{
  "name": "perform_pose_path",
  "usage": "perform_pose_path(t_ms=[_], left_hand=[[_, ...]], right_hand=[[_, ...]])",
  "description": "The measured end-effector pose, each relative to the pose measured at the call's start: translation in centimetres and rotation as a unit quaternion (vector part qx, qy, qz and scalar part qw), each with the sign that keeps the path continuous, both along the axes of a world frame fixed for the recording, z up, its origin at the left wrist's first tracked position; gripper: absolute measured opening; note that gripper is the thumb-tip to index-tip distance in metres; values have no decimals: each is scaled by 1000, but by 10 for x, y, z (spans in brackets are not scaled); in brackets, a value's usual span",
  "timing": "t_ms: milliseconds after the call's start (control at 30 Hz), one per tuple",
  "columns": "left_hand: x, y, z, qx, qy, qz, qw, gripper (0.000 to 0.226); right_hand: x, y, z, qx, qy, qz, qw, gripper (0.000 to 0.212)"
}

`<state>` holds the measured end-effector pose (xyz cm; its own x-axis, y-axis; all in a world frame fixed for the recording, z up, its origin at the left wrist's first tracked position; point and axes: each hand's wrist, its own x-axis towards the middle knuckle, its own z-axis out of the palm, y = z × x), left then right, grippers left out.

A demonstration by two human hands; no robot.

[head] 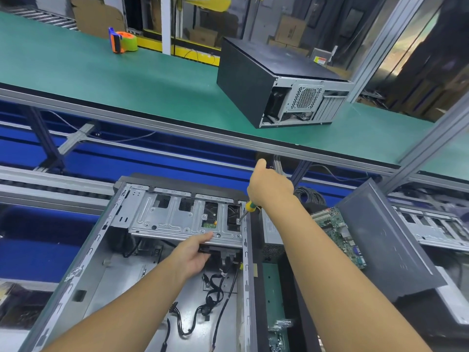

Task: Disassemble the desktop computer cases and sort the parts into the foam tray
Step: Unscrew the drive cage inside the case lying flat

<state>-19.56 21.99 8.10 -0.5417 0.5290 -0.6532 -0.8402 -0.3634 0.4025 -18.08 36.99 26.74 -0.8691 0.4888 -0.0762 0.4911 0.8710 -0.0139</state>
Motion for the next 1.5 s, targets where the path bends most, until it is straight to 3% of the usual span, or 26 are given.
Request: perform_pose_path(t_ms=[200,233,333,433,600,633,700,767,833,933,1033,1167,1233,1367,1433,1500], left_hand=[[0,0,1,-6,2,7,1000,16],[0,0,1,-7,2,8,1000,17],[0,0,2,-7,0,10,1000,18],[1,0,3,-8,3,7,1000,18],[1,-1,3,-8,5,3,1000,17],[1,-1,4,-8,5,2,1000,16],[1,0,5,-9,4,2,1000,13],[2,1,6,-12,2,4,1000,12],[2,1,6,-14,1,6,1000,12],[2,1,5,-10,-4,9,1000,11],[2,0,3,0,0,4,1000,10],[5,1,-7,0,-7,26,1000,16],[5,1,-10,22,-13,30,999,20],[3,1,-13,54,-18,31,998,23],[1,2,-16,64,-16,26,997,31],[1,3,-18,78,-11,20,997,34]], right_hand=[[1,1,11,-148,-44,77,985,29],[0,1,9,-145,-35,68,986,24],[3,-1,0,-72,16,33,997,39],[3,-1,-7,-30,79,71,994,17],[-2,2,1,-278,62,108,952,24],[-2,2,0,-280,58,105,952,20],[-3,0,-5,-172,71,90,978,13],[-1,-2,-9,-14,77,64,995,35],[0,-1,-9,63,55,40,996,38],[-2,3,-7,45,34,42,998,19],[-4,8,-1,-84,16,81,993,9],[-2,8,5,-198,-5,64,978,26],[1,7,0,-180,18,55,982,19],[2,6,-8,-28,61,36,997,45],[1,6,-10,-23,72,49,996,34],[-2,7,-10,-85,76,65,991,16]])
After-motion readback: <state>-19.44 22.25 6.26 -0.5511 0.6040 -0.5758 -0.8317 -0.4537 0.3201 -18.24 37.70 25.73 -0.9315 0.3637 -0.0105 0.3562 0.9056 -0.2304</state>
